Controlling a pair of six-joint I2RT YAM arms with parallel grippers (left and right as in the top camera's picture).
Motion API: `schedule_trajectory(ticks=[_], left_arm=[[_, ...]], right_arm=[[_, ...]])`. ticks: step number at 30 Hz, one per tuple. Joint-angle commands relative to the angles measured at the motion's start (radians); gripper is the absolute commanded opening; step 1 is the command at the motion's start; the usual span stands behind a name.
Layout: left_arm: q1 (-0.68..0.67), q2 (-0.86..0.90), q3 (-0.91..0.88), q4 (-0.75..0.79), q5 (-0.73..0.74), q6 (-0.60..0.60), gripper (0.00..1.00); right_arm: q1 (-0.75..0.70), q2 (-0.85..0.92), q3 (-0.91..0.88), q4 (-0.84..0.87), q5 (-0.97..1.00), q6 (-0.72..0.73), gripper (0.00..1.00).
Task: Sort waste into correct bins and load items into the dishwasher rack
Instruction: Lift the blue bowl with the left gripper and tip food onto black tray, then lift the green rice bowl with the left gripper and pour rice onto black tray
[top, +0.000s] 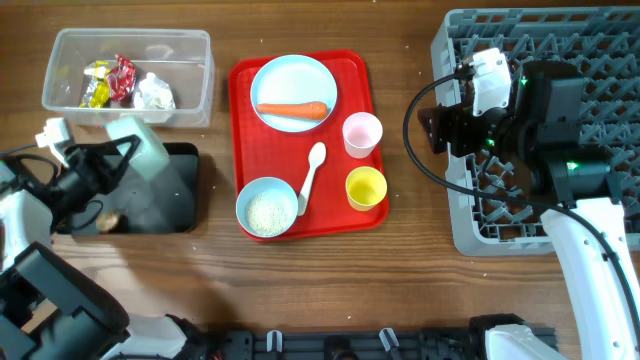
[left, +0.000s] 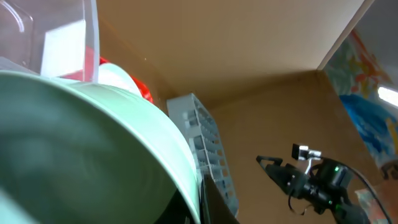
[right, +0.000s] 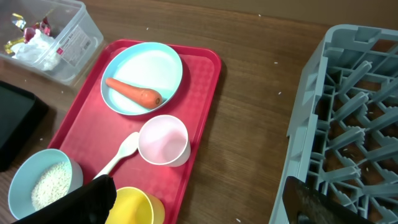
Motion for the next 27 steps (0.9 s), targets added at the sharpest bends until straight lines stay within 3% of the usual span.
schedule_trajectory(ticks=[1,3,7,9,11,14,17,21,25,27], left_arm=[[-0.217,-0.095,0.099,0.006,-0.348,-0.122,0.04],[-0.431,-0.150,0.168,0.039,-0.691,-0.248,0.04],[-0.915,-0.135,0.225,0.143,-1.462,-0.356,0.04],[-1.060,-0.064,0.225,0.175,-1.661,-0.356,0.04],[-1.134,0.043,0.225,0.205,-1.736,-0.355,0.04],[-1.146,0.144,0.225,0.181,-1.711,-0.378,0.04],[-1.152,0.164,0.225,0.153,-1.666,-0.378,0.12],[-1.186,0.164,0.225,0.155,-1.622,-0.378,0.15],[-1.244,0.132,0.285,0.017,-1.621,-0.397,0.63],[-1.256,0.099,0.360,-0.103,-1.619,-0.430,0.67]], right_arm=[[0.000,0.009,0.016,0.002,0.000,0.009,0.89],[0.000,0.009,0.016,0.003,-0.002,0.009,0.88],[0.001,0.009,0.016,-0.002,-0.002,0.013,0.88],[0.000,0.009,0.016,-0.002,-0.001,0.014,0.88],[0.001,0.009,0.016,-0.002,-0.002,0.015,0.88],[0.001,0.009,0.016,-0.010,-0.001,0.012,0.88],[0.000,0.009,0.016,-0.011,-0.001,0.011,0.88],[0.000,0.009,0.016,-0.013,-0.001,0.011,0.88],[0.001,0.009,0.016,-0.016,-0.001,0.011,0.88],[0.000,0.009,0.016,-0.016,-0.001,0.012,0.88]])
